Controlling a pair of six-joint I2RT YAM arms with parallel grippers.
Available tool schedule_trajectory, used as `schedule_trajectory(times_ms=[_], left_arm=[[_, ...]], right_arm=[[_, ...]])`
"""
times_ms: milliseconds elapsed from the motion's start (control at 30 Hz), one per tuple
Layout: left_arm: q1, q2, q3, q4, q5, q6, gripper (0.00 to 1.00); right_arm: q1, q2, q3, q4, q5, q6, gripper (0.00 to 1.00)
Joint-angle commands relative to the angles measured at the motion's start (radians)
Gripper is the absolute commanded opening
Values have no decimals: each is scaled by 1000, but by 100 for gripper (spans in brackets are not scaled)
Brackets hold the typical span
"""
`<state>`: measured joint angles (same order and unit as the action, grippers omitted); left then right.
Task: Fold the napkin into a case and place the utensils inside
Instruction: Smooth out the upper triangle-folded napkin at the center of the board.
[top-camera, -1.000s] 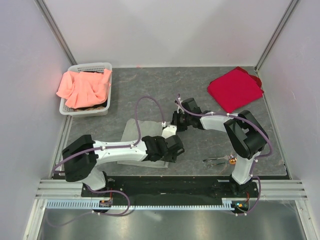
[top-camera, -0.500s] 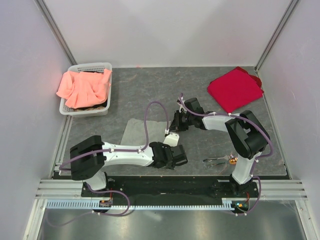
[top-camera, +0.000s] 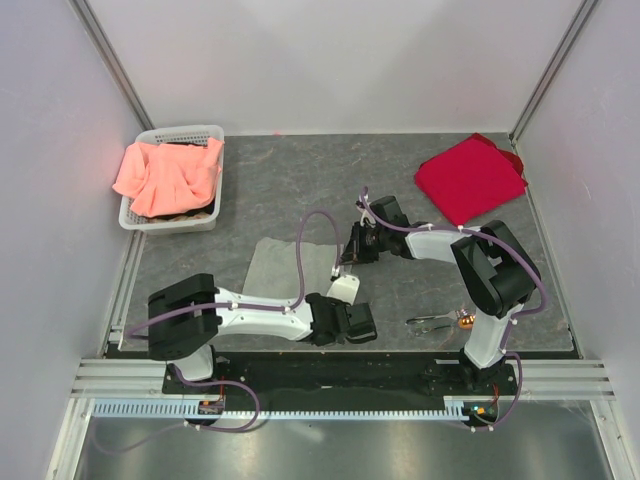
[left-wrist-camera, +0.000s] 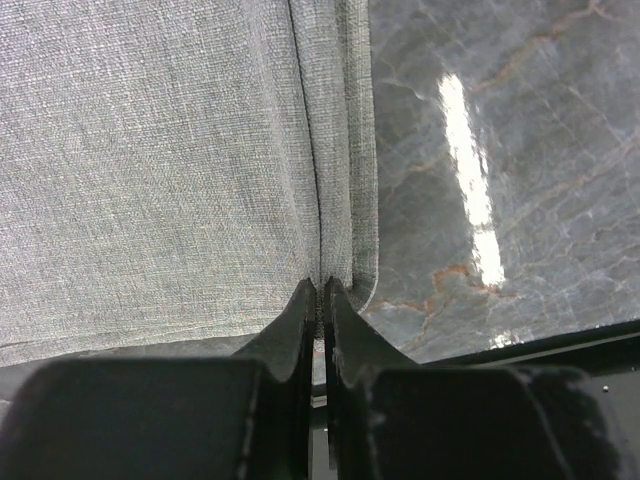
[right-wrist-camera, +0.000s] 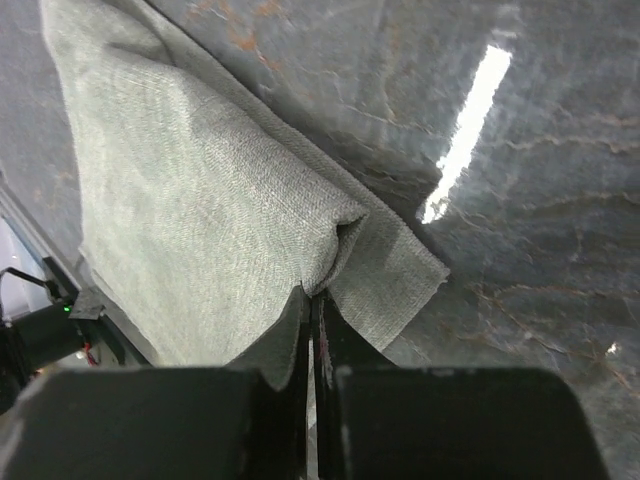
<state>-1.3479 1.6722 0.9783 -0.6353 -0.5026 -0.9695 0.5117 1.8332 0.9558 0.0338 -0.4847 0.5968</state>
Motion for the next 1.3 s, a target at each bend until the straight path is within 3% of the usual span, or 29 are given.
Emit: schedule_trajectory(times_ms=[0, 133, 167, 200, 233, 300, 333, 500, 733, 933, 1100, 1267], left_arm=[[-56, 23, -4, -23, -17, -81, 2], [-63, 23, -1, -23, -13, -83, 2], [-63, 17, 3, -24, -8, -81, 4], [-63, 6, 5, -26, -4, -77, 7], [-62, -27, 5, -24, -2, -80, 18], [-63, -64, 3, -24, 4, -74, 29], [-62, -87, 5, -24, 6, -61, 35], [-53, -245, 17, -24, 39, -37, 43], [51, -465, -44, 3, 76, -18, 44], [231, -604, -131, 84, 196, 35, 44], [378, -666, -197, 195, 359, 58, 44], [507, -632, -173, 227, 444, 118, 44]], right_arm=[[-15, -45, 14, -35, 99, -63, 0], [-15, -67, 3, -133, 182, -97, 2], [-15, -75, -2, -138, 201, -101, 6], [-15, -93, -15, -137, 202, -110, 24], [-15, -104, -22, -140, 207, -112, 33], [-15, -135, -22, -156, 221, -120, 49], [-15, -146, -23, -169, 225, -121, 51], [-15, -189, 9, -241, 251, -120, 64], [-7, -158, 3, -212, 244, -26, 63], [7, -120, -8, -143, 244, 32, 50], [19, -66, 8, -121, 250, 54, 51], [21, -20, 44, -121, 256, 44, 54]])
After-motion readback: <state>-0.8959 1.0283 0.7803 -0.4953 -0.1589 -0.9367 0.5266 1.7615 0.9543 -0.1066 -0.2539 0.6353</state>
